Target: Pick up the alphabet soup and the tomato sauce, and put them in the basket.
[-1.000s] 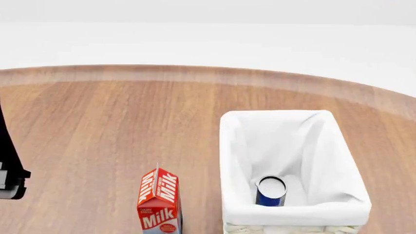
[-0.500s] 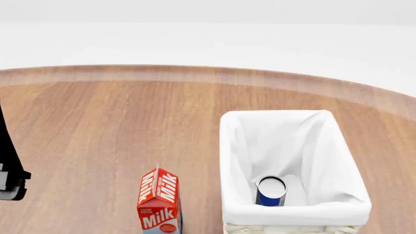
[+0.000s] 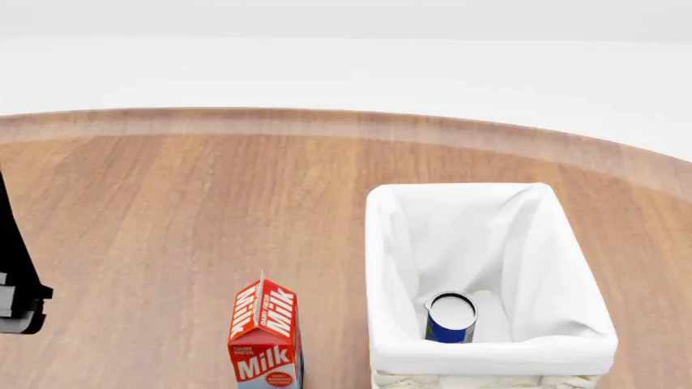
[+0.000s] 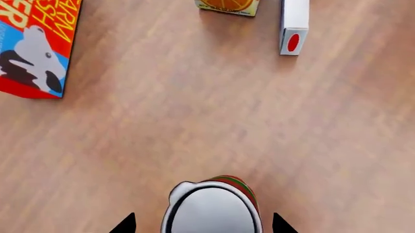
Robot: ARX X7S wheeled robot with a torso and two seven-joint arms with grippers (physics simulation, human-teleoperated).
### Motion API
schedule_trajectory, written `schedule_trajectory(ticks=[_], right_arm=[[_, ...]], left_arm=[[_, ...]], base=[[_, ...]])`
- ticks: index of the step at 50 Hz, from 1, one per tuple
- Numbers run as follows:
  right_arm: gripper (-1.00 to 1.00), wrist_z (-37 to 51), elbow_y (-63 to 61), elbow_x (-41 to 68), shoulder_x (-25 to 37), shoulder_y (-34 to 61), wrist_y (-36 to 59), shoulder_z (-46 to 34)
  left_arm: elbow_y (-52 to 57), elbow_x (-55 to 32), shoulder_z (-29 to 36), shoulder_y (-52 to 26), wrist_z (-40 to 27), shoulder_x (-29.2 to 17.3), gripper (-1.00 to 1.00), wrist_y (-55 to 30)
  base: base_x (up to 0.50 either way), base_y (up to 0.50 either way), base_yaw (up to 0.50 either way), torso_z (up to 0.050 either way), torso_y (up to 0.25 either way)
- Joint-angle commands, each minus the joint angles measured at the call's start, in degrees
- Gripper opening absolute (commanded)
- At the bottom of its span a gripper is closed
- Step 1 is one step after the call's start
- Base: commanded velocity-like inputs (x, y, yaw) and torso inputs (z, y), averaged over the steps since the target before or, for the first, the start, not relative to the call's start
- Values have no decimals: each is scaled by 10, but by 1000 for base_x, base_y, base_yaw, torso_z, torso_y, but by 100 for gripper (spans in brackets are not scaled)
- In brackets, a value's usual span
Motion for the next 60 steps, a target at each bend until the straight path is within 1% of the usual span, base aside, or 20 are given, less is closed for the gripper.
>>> schedule_trajectory(ticks=[1,48,49,57,60], right_arm=[[100,-12,14,-14,-3,-8,-15,-9],[100,-37,48,-45,-2,-24,-56,-23],[-100,-35,46,-48,-2,-23,-56,-24],[-100,-31,41,-54,1,-24,-60,-26],[-100,-20,21,-48,6,-18,-54,-20]], left_arm=[[-2,1,1,3,-1,-1,100,4],[-4,0,6,4,-6,-4,100,7],[-4,1,8,4,-6,-5,100,7],[-7,1,9,4,-5,-4,100,11],[-7,0,8,5,-6,-5,100,12]], base=[[0,0,0,0,0],[0,0,0,0,0],[0,0,0,0,0],[0,0,0,0,0],[0,0,0,0,0]])
